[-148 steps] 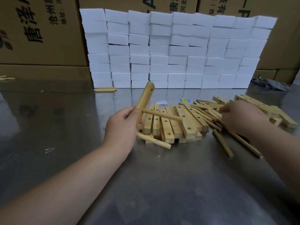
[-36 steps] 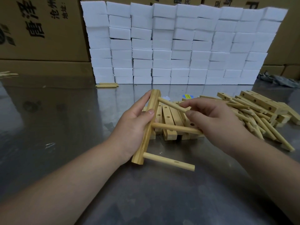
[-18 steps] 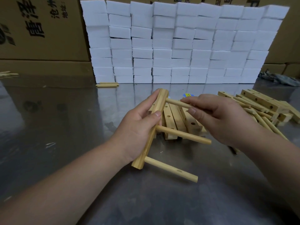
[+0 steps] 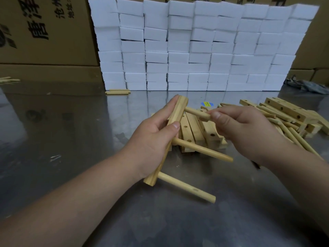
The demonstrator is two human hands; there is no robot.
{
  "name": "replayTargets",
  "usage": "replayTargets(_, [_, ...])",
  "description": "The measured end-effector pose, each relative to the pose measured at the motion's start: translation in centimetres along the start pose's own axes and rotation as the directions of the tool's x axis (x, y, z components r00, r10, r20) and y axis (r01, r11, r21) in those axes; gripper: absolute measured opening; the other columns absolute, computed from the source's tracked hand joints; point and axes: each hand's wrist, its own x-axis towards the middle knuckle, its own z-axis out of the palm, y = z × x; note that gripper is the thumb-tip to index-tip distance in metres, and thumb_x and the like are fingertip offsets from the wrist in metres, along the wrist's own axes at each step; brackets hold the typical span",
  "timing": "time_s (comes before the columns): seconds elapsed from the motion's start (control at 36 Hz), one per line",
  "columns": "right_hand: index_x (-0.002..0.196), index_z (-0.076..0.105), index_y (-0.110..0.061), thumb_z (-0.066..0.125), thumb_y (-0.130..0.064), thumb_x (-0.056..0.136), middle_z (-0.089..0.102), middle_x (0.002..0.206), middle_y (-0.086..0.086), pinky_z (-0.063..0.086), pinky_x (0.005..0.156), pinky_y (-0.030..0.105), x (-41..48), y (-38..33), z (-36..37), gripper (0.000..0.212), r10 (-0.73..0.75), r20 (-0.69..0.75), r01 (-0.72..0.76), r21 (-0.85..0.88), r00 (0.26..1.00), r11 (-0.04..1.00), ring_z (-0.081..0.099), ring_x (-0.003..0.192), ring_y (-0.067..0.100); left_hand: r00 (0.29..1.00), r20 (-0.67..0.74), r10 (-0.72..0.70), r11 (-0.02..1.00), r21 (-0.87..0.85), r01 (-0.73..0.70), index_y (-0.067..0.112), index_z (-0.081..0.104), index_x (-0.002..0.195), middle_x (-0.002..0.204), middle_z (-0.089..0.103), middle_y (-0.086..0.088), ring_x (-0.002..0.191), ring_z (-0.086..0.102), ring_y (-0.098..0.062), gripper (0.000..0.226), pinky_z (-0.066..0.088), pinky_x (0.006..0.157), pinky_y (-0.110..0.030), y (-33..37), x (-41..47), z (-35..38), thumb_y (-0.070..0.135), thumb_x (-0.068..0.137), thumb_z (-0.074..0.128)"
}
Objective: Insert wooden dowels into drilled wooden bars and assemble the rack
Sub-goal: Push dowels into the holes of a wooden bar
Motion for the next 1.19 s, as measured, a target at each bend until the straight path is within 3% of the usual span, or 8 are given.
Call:
replayTargets(0.28, [0.091,0.062,-0.039,0.045,-0.037,0.094,0.059,0.053,-0.007,0.040,0.047,0.013,-0.1,-0.6,0.2,0.018,-0.016,-0.106,0.027,0.108,0.994,0.994,0.043,0.045,0.000,0.996,-0.059,-0.064,0.990,-0.128,0.056,0.052,0.053,0.109,0.095,0.063,-0.004,0.085,0.058,-0.015,0.037,0.043,0.100,-0.043,-0.1,0.1,0.4,0.025,0.084,0.055])
replayTargets(0.36, [0.105,0.058,-0.036,0.035,-0.049,0.085,0.067,0.066,-0.004,0.041,0.053,0.018,0.1,-0.4,-0.1,0.034,0.007,-0.206,0.026,0.157,0.979,0.987,0.048,0.052,0.004,0.984,-0.134,-0.119,0.963,-0.259,0.082,0.039,0.057,0.109,0.080,0.069,0.005,0.064,0.062,-0.008,0.032,0.053,0.063,-0.023,-0.1,0.5,0.3,0.013,0.095,0.045])
replayTargets(0.44, [0.104,0.058,-0.035,0.035,-0.046,0.084,0.067,0.068,-0.005,0.040,0.053,0.015,0.2,-0.1,-0.2,0.032,0.010,-0.296,0.052,0.200,0.955,0.978,0.048,0.056,0.005,0.954,-0.168,-0.248,0.887,-0.435,0.154,0.019,0.060,0.104,0.054,0.059,0.000,0.040,0.051,-0.011,0.020,0.039,0.039,-0.017,0.1,0.7,-0.3,0.015,0.096,0.042])
replayTargets(0.58, [0.096,0.059,-0.041,0.047,-0.031,0.081,0.064,0.070,-0.015,0.044,0.053,0.013,-0.1,0.0,0.2,0.022,-0.083,-0.338,0.131,0.122,0.937,0.984,0.049,0.054,-0.001,0.867,0.120,-0.483,0.657,-0.606,0.450,0.008,0.064,0.087,0.068,0.063,-0.008,0.039,0.048,-0.012,0.029,0.040,0.038,-0.018,-0.1,1.0,-0.7,0.027,0.095,0.044])
replayTargets(0.67, [0.094,0.059,-0.040,0.053,-0.025,0.079,0.059,0.067,-0.016,0.042,0.054,0.010,-0.3,-0.2,0.3,0.022,-0.157,-0.354,0.204,0.099,0.922,0.974,0.052,0.059,-0.001,0.822,0.287,-0.493,0.557,-0.621,0.551,0.009,0.065,0.105,0.078,0.068,-0.008,0.039,0.046,-0.008,0.032,0.039,0.037,-0.015,-0.2,1.0,-0.8,0.026,0.089,0.045])
replayTargets(0.78, [0.098,0.053,-0.043,0.056,-0.030,0.076,0.056,0.075,-0.017,0.044,0.060,0.013,-0.3,-0.2,0.3,0.026,-0.157,-0.357,0.201,0.090,0.921,0.976,0.051,0.067,0.003,0.784,0.410,-0.465,0.452,-0.652,0.609,0.005,0.075,0.092,0.086,0.070,-0.009,0.037,0.047,-0.005,0.041,0.038,0.036,-0.012,-0.2,1.2,-1.2,0.029,0.071,0.049])
replayTargets(1.06, [0.109,0.063,-0.028,0.060,-0.056,0.061,0.068,0.097,-0.014,0.050,0.086,0.025,-0.1,-0.5,0.6,0.056,0.040,0.044,-0.044,0.091,0.998,0.995,0.061,0.093,-0.002,0.615,0.744,-0.262,0.319,-0.535,0.782,-0.001,0.069,0.101,0.092,0.067,-0.018,0.040,0.055,-0.014,0.031,0.046,0.038,-0.020,0.2,0.8,-1.9,0.017,0.076,0.071])
replayTargets(1.19, [0.076,0.074,-0.029,0.065,-0.029,0.066,0.072,0.078,-0.010,0.048,0.068,0.010,-0.3,-0.7,0.4,0.014,-0.060,0.228,-0.019,0.332,0.972,0.943,0.067,0.077,0.000,0.608,0.751,-0.257,0.299,-0.536,0.789,-0.003,0.067,0.104,0.095,0.066,-0.023,0.040,0.057,-0.018,0.039,0.048,0.037,-0.022,0.2,0.8,-2.2,0.013,0.070,0.077])
